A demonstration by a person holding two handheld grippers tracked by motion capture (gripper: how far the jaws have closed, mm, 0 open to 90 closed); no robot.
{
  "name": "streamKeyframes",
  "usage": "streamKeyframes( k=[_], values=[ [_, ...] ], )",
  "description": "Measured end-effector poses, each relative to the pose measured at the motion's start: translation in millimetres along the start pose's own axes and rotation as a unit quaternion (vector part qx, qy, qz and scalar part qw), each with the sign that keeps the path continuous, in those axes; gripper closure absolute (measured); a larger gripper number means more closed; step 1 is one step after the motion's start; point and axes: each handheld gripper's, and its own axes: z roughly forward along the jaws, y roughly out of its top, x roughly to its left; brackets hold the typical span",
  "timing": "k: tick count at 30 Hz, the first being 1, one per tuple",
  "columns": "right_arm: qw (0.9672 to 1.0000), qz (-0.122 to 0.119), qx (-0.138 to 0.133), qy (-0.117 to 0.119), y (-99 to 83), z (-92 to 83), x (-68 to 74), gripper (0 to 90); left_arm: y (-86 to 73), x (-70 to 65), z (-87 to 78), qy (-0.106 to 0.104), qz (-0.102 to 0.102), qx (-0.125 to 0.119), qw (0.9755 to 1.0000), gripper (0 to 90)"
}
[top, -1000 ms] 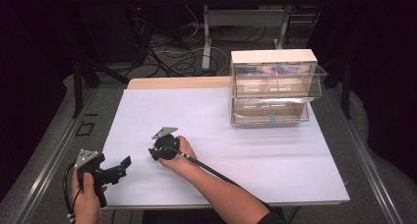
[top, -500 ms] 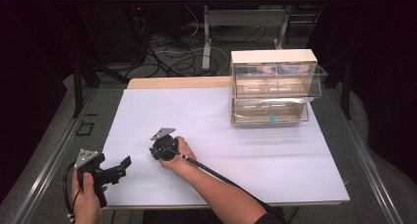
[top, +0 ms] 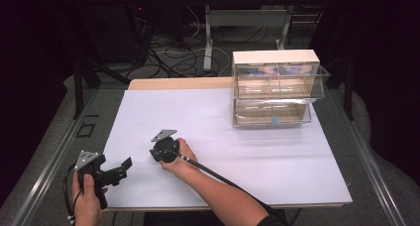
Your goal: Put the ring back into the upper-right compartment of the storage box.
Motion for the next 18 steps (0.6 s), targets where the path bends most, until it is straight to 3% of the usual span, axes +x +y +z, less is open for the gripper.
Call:
streamKeyframes(
  k=[4,11,13,14,18],
  values=[
    [0.9999,-0.009,-0.005,0.003,1.5,-1.4,-1.1,72.9,-0.1,-0.1,0.0,0.001,0.001,0.001,1.0000,0.4],
    [1.0000,-0.002,-0.008,-0.003,3.0,-7.2,-4.4,72.9,0.1,-0.3,0.3,0.001,0.001,0.002,1.0000,0.4],
    [0.9999,0.001,-0.013,-0.010,3.1,-8.4,-6.1,72.9,0.0,-0.4,0.5,0.001,0.002,0.002,1.0000,0.4],
    [0.9998,-0.010,-0.014,-0.008,3.7,-9.3,-9.2,72.9,0.0,-0.4,0.7,0.001,0.002,0.001,1.0000,0.4],
    [0.9996,-0.003,-0.019,-0.020,3.5,-13.7,-15.4,72.9,0.1,-0.6,0.7,0.000,0.002,0.001,1.0000,0.4]
  ],
)
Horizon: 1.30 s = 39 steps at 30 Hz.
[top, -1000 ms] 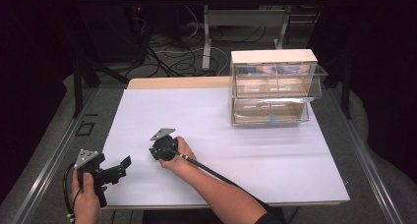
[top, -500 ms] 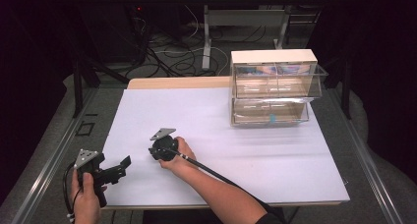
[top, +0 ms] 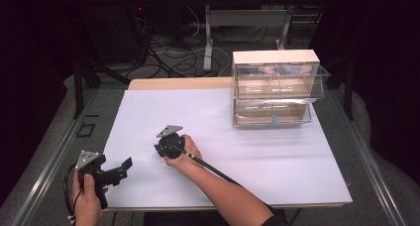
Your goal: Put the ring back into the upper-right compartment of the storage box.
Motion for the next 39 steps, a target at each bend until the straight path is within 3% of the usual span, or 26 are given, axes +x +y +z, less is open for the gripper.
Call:
streamKeyframes(
  k=[7,9,15,20,21,22,23,24,26,31,34,39],
  values=[
    [0.9998,0.003,-0.013,-0.017,0.9,-10.8,-14.9,72.9,-0.1,-0.1,0.0,0.001,0.001,0.001,1.0000,0.4],
    [0.9994,0.020,-0.013,-0.024,1.9,-17.8,-21.4,72.9,-0.2,-0.1,0.3,0.001,0.001,0.000,1.0000,0.4],
    [0.9984,0.033,-0.029,-0.036,1.6,-29.2,-33.2,72.9,-0.3,-0.3,0.6,0.000,0.001,0.000,1.0000,0.4],
    [0.9981,0.037,-0.022,-0.044,-1.0,-45.2,-44.0,72.9,-0.5,-0.8,1.0,0.002,0.000,0.002,1.0000,0.4],
    [0.9976,0.040,-0.033,-0.045,-2.5,-46.9,-45.7,72.9,-0.6,-0.9,1.1,0.002,0.000,0.002,1.0000,0.4],
    [0.9976,0.042,-0.032,-0.045,-3.6,-50.1,-47.3,72.9,-0.7,-1.0,1.3,0.002,0.000,0.002,1.0000,0.4],
    [0.9980,0.042,-0.010,-0.046,-3.3,-55.8,-48.9,72.9,-0.7,-1.2,1.5,0.002,0.000,0.003,1.0000,0.4],
    [0.9966,0.046,-0.047,-0.050,-5.7,-54.1,-50.3,72.9,-0.7,-1.3,1.7,0.002,-0.001,0.003,1.0000,0.4],
    [0.9973,0.052,-0.025,-0.045,-5.6,-67.7,-56.6,72.9,-0.6,-1.4,2.2,0.002,0.000,0.004,1.0000,0.4],
    [0.9967,0.060,-0.029,-0.047,-4.3,-82.6,-63.3,72.9,-0.4,-1.6,2.2,0.002,-0.002,0.005,1.0000,0.4],
    [0.9972,0.052,-0.025,-0.048,-3.0,-93.6,-69.1,72.9,-0.5,-1.5,2.5,0.002,-0.002,0.006,1.0000,0.4],
    [0.9955,0.074,-0.034,-0.049,-1.5,-108.8,-78.4,72.9,-0.5,-1.6,2.8,0.002,-0.001,0.005,1.0000,0.4]
  ],
)
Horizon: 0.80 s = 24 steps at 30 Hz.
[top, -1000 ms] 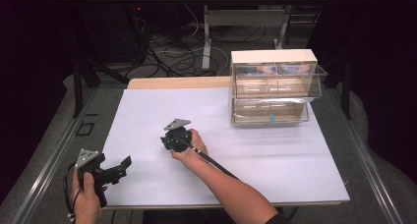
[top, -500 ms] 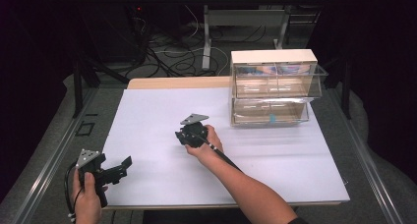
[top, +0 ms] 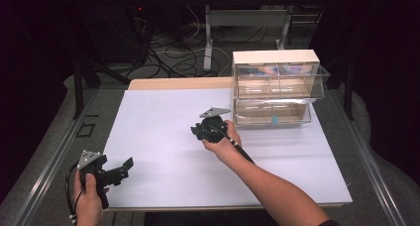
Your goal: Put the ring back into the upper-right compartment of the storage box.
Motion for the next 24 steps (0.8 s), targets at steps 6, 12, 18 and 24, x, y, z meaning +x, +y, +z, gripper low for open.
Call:
streamKeyframes(
  k=[6,12,18,24],
  values=[
    [0.9998,0.019,0.002,-0.007,7.9,-15.9,-9.5,72.9,-0.1,-0.1,0.4,-0.001,-0.001,0.000,1.0000,0.4],
    [0.9996,0.024,-0.007,-0.015,19.7,-31.3,-17.4,72.9,-0.1,-0.3,0.3,-0.001,-0.001,0.000,1.0000,0.5],
    [0.9994,0.025,-0.005,-0.022,29.9,-46.2,-23.6,72.9,-0.2,-0.7,0.4,0.000,-0.001,0.000,1.0000,0.5],
    [0.9992,0.032,-0.013,-0.019,40.6,-61.6,-26.9,72.9,-0.1,-1.0,0.6,0.000,0.000,0.001,1.0000,0.4]
  ],
)
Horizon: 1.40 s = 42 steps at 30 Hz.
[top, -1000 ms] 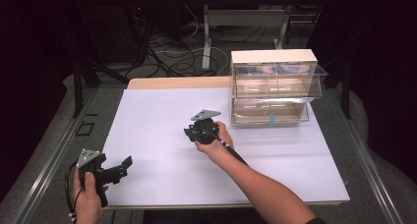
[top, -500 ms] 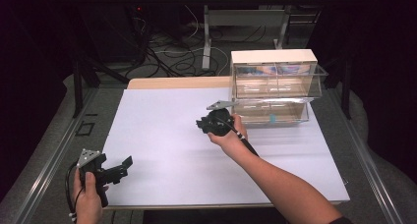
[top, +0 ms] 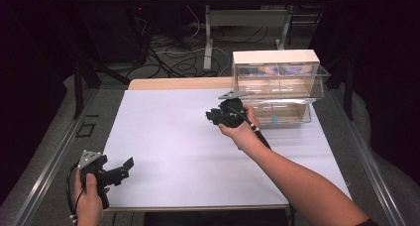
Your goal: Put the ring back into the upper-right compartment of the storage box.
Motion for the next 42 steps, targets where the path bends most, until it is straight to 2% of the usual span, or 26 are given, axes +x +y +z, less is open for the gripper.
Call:
streamKeyframes(
  k=[6,13,21,26,32,42],
  values=[
    [1.0000,-0.006,-0.001,-0.007,10.0,-16.0,-4.5,72.9,0.0,0.4,-0.3,0.000,-0.001,0.000,1.0000,0.4],
    [0.9997,0.000,-0.010,-0.021,21.7,-35.9,-16.1,72.9,-0.1,0.4,-0.1,0.000,-0.004,0.000,1.0000,0.4],
    [0.9995,0.003,-0.016,-0.026,30.8,-52.2,-24.7,72.9,-0.1,-0.1,0.4,0.001,-0.008,-0.001,1.0000,0.4],
    [0.9994,0.002,-0.020,-0.027,34.7,-61.5,-27.1,72.9,0.1,0.8,-0.1,0.001,-0.004,0.002,1.0000,0.4],
    [0.9991,0.007,-0.026,-0.032,37.1,-71.5,-35.5,72.9,0.0,0.1,0.2,0.001,-0.008,0.000,1.0000,0.5],
    [0.9988,0.009,-0.032,-0.036,36.1,-85.4,-47.9,72.9,0.0,-0.1,0.9,0.002,-0.002,0.004,1.0000,0.5]
  ],
)
